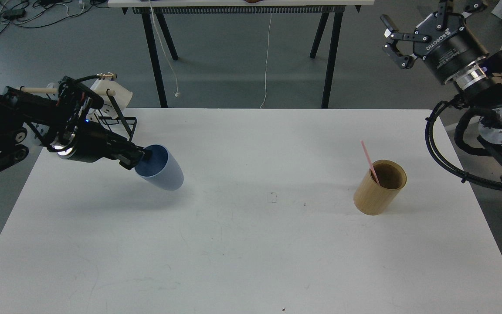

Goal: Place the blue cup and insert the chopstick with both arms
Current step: 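Carry the blue cup with the left gripper to the table center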

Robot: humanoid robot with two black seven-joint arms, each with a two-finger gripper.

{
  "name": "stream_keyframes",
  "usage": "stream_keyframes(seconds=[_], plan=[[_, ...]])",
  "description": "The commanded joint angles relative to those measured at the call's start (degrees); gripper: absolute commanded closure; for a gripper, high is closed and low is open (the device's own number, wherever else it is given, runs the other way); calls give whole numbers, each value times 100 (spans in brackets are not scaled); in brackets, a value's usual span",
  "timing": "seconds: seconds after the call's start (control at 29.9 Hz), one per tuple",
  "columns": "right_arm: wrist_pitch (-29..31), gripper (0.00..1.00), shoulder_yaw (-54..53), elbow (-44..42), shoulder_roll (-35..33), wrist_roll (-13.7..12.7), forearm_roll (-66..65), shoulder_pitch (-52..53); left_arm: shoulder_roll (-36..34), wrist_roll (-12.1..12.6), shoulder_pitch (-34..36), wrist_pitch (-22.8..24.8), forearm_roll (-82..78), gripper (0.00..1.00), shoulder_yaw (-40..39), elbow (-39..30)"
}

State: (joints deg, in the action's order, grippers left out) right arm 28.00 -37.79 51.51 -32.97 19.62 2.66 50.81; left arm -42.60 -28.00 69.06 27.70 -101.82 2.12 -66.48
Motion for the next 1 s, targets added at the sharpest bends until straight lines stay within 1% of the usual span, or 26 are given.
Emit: stream_keyframes(seconds=[0.0,0.13,0.23,0.37,0.5,0.7,0.97], plan=[[0,1,-9,-53,-201,-2,23,-1,856,0,239,30,-4,100,42,371],[0,1,-9,-53,-315,7,24,-45,1902,0,406,30,-92,100,542,1004],[0,1,-9,-62,-333,7,24,-45,2360,0,573,30,-83,100,920,1304],[0,1,-18,-62,-324,16,24,-54,3037,0,626,30,-101,100,1325,1918],[0,1,-27,-62,-324,25,32,-54,3555,0,626,30,-92,100,1466,2253],[0,1,-27,-71,-333,25,32,-62,4022,0,626,30,-92,100,1484,2588],[0,1,-44,-53,-333,34,59,-89,4066,0,635,30,-92,100,1475,2597]])
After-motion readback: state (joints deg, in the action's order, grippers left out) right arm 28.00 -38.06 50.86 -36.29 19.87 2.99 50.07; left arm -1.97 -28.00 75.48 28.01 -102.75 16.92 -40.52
